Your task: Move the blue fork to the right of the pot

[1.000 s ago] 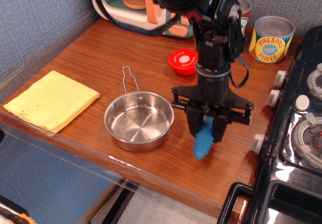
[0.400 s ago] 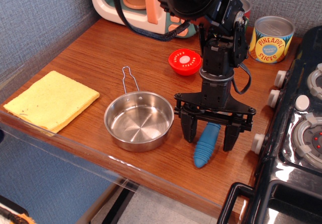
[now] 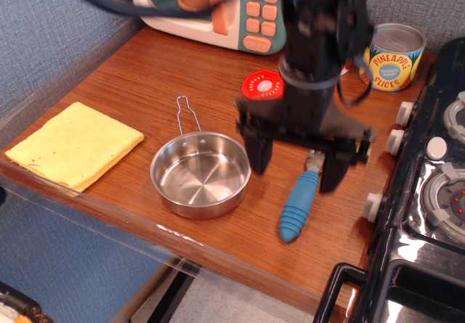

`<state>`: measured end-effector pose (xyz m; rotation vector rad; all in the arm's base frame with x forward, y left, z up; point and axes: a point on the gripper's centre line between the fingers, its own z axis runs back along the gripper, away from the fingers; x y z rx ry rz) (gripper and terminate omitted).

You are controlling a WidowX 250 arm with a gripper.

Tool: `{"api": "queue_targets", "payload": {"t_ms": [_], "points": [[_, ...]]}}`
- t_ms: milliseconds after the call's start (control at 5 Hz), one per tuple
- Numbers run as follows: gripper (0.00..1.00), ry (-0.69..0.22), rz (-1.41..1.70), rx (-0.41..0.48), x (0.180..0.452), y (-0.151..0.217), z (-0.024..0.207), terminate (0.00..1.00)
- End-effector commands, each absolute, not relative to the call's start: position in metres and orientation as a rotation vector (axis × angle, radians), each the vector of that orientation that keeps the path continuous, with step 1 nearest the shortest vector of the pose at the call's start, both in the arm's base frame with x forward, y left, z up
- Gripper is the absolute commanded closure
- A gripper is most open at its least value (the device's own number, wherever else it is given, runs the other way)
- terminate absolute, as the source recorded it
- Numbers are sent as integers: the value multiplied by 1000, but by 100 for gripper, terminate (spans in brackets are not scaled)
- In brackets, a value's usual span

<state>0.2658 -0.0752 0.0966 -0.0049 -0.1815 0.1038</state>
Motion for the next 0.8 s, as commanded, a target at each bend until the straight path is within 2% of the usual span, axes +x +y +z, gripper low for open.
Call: {"api": "queue_targets", "payload": {"t_ms": [0,400,600], "points": [[0,-173,93,-86,257,-48,123,0],[0,-149,82,-74,253,-36,116,0],[0,-149,82,-74,253,-36,116,100]]}}
